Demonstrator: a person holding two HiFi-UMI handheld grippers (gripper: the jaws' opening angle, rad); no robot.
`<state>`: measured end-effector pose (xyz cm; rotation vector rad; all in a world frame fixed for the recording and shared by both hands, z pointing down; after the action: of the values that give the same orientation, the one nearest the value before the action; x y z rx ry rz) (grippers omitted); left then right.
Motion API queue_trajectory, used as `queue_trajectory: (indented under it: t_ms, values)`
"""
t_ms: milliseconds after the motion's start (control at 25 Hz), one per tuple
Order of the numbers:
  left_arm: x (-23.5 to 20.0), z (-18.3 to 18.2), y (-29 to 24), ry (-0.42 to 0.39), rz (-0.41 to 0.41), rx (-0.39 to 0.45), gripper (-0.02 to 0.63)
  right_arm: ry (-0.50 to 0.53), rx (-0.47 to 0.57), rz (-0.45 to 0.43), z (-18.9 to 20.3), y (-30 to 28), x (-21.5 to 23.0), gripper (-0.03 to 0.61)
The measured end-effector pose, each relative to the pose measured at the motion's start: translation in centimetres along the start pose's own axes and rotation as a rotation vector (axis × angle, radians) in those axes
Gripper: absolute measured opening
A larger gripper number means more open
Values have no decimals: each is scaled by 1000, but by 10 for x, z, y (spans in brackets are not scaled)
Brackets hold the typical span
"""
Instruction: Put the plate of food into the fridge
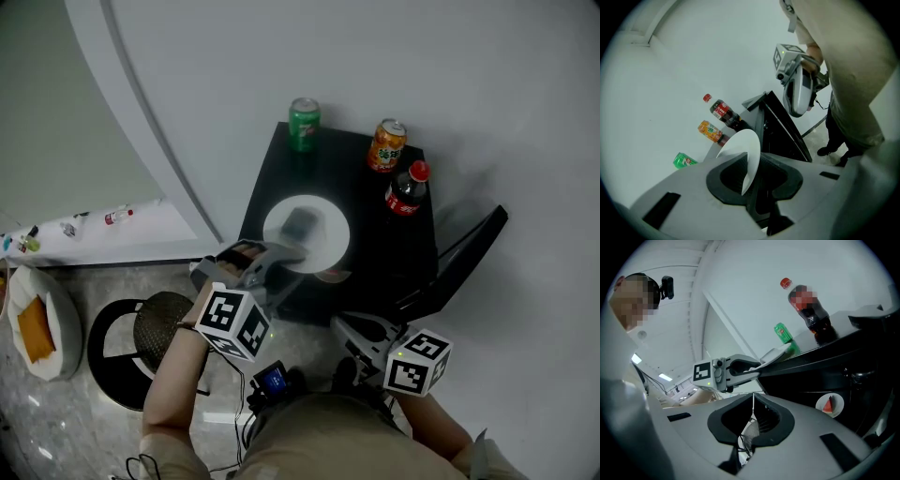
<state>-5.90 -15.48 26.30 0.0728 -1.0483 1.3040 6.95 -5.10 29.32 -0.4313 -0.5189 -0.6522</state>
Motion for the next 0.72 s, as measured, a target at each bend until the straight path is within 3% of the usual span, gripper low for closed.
queue_trajectory:
  t_ms: [200, 360, 440, 720]
  values:
    - [5, 0, 4, 12, -12, 27, 80, -45, 25, -29, -8, -12, 2, 21]
    - [8, -3, 7, -5, -7, 35, 77, -214, 116, -74, -22, -19, 8, 29]
    - [10, -3, 9, 3, -4, 48, 77, -271, 138, -80, -28, -22, 12, 129]
    - [17, -7, 14, 0, 16, 85, 77, -333, 164, -86, -47, -38, 22, 155]
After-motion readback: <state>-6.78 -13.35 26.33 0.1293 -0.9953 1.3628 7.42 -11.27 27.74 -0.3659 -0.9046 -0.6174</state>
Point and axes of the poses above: the fingertips, and each gripper's own axes: y backward along the fingers, x to its right, z out of its underside, the point moved 7 cm from there along y, backward along the fingers, and after that the axes turned 3 degrees about x, right-handed, at the moved point
